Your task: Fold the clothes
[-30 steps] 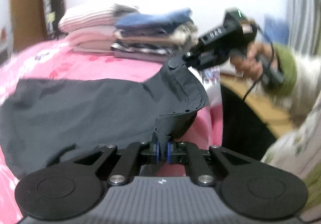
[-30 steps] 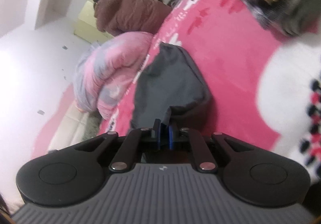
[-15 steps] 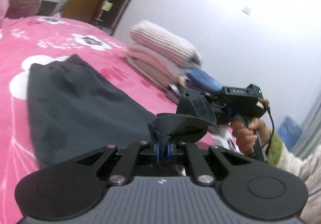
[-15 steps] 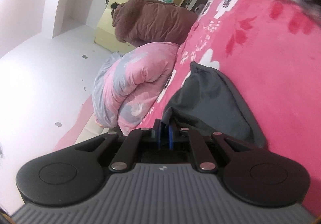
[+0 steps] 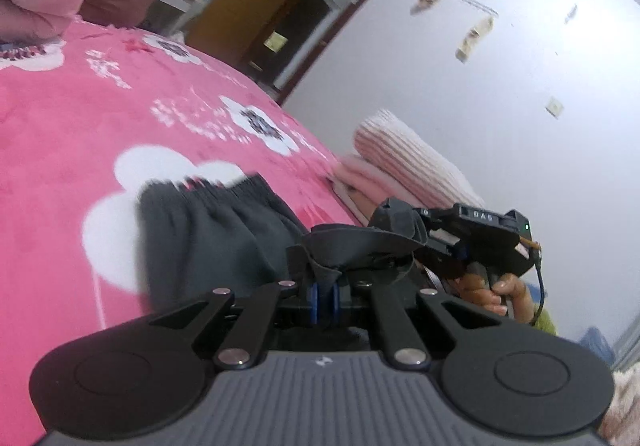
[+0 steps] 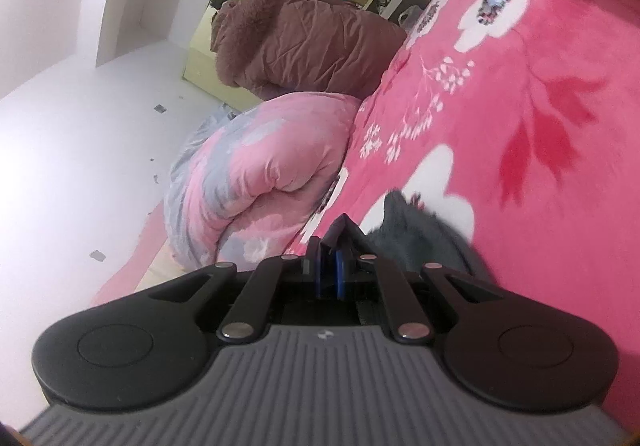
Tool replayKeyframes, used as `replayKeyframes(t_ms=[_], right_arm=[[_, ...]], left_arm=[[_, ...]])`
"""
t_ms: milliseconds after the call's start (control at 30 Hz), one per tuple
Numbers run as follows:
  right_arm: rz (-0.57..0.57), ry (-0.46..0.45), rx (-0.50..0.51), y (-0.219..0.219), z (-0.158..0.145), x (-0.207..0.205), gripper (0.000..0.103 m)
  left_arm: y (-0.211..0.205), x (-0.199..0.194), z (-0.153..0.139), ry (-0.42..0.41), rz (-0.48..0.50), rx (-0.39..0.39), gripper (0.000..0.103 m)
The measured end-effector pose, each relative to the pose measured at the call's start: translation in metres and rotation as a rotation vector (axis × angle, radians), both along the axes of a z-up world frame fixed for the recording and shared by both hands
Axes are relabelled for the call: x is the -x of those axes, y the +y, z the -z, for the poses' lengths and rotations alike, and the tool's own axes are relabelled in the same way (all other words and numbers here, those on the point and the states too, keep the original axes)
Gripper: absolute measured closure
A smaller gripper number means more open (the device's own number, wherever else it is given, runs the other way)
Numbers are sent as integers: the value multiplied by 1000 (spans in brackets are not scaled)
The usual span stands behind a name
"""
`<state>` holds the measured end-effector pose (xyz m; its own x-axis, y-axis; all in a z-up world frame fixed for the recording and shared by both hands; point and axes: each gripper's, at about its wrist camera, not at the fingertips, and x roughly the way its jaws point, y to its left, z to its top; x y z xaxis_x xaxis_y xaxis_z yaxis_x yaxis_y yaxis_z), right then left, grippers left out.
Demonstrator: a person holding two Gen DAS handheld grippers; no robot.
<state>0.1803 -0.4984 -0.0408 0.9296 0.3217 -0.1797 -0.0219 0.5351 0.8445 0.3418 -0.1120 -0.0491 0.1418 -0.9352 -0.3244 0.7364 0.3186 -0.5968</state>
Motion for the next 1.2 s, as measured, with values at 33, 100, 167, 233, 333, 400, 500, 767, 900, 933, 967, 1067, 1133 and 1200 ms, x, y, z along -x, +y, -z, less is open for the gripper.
replayKeyframes(t_ms=[33, 100, 167, 233, 333, 400, 500, 767, 900, 933, 967, 1067, 1133, 1200], right_arm=[[1, 1, 6, -3, 0, -10, 98], [3, 3, 1, -8, 3, -29, 98], [10, 10, 6, -13, 7, -46, 98], [14, 20, -6, -18, 12, -61, 98], [21, 42, -26, -25, 23, -82, 98], [26, 68, -48, -29, 34, -93, 97], [32, 111, -126, -37, 52, -106, 94], [115, 52, -251, -62, 61, -93, 56], [166, 28, -294, -73, 53, -72, 55], [169, 29, -286, -73, 49, -63, 55], [167, 32, -280, -72, 44, -53, 54], [140, 35, -257, -64, 29, -19, 51], [122, 51, -227, -50, 28, 5, 50], [105, 68, -197, -37, 27, 30, 49]], left_arm=[[-1, -8, 1, 6, -9, 5, 96], [-3, -25, 4, 22, -22, 10, 96], [-4, -42, 11, 53, -40, 20, 96], [-5, -57, 18, 80, -59, 28, 96], [-6, -73, 31, 132, -64, 30, 94], [-7, -81, 41, 175, -73, 32, 90], [1, -91, 53, 260, -118, 99, 70], [26, -111, 73, 445, -249, 187, 57], [48, -110, 66, 472, -332, 223, 50], [54, -107, 60, 463, -346, 224, 50], [60, -104, 54, 454, -361, 224, 50], [83, -78, 27, 376, -376, 193, 50], [96, -52, 8, 298, -386, 136, 50], [107, -15, -8, 199, -400, 61, 50]])
